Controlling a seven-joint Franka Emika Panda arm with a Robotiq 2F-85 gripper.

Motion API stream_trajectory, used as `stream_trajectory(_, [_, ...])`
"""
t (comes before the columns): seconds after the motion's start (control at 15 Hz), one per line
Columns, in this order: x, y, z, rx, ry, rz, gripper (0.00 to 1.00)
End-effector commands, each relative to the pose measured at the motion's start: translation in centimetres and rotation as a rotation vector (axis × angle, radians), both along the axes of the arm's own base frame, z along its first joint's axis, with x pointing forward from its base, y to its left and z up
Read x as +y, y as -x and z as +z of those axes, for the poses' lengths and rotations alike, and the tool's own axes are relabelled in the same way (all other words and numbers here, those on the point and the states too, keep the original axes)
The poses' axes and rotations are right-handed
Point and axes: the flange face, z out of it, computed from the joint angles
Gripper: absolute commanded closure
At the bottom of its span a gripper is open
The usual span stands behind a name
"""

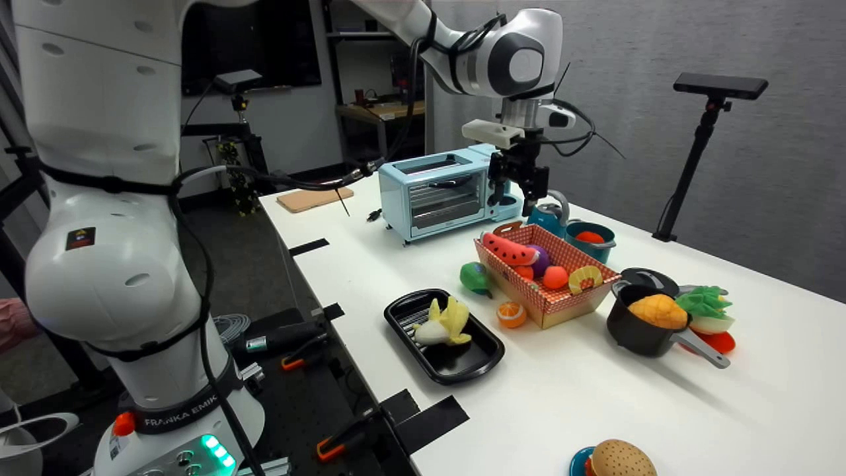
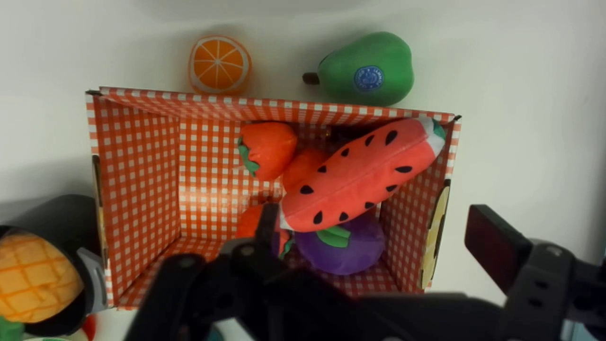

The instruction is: Take the watermelon plush toy from the box and put it on the oven tray

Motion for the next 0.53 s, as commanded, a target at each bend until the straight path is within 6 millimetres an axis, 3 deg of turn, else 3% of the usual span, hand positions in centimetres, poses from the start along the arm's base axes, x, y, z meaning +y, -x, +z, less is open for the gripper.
stream_trajectory(0.0, [-0.7,-1.6,-0.4,0.012,0.020,0.007,0.00])
stream_trajectory(0.47, [-3.5,-0.4,-1.3,-0.036,0.019,0.012,0.01])
